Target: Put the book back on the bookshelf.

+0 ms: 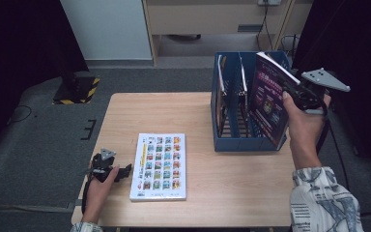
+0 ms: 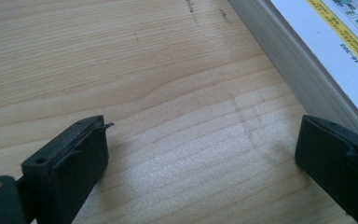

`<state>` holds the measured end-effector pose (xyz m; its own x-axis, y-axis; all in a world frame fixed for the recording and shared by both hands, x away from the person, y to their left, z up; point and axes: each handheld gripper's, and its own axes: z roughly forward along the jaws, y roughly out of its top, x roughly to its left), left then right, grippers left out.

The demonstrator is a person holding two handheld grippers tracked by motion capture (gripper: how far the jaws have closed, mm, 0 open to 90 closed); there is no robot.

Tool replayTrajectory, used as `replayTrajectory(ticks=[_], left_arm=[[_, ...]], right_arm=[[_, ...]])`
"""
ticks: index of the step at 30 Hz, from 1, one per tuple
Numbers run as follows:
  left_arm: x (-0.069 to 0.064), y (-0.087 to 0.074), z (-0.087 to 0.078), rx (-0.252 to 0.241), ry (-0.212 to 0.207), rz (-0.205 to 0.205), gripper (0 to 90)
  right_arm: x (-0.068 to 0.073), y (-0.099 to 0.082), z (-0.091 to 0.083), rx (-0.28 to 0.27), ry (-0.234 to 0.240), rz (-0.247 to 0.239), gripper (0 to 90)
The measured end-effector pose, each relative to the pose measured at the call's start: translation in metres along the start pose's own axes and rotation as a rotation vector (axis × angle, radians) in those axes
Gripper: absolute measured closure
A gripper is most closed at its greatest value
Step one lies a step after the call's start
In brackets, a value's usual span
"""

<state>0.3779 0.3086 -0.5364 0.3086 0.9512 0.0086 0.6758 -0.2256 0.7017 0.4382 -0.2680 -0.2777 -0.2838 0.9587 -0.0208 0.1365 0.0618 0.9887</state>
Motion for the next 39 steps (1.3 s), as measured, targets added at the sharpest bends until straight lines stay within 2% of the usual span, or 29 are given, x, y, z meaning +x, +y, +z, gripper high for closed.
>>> replayTrajectory(ticks=[9,21,39], left_arm=[[0.000,0.000,0.000,0.000,-0.002,0.002,1.8],[-0.001,0.000,0.000,0.000,-0.005,0.004,1.8],[-0.001,0.000,0.000,-0.001,-0.005,0.004,1.8]], right_arm=[[0.009,-0.002,0.018,-0.009,-0.023,0.044,82.6],[0.018,-0.003,0.039,0.005,-0.032,0.044,82.6],[0.019,-0.010,0.043,0.011,-0.028,0.088,82.5]])
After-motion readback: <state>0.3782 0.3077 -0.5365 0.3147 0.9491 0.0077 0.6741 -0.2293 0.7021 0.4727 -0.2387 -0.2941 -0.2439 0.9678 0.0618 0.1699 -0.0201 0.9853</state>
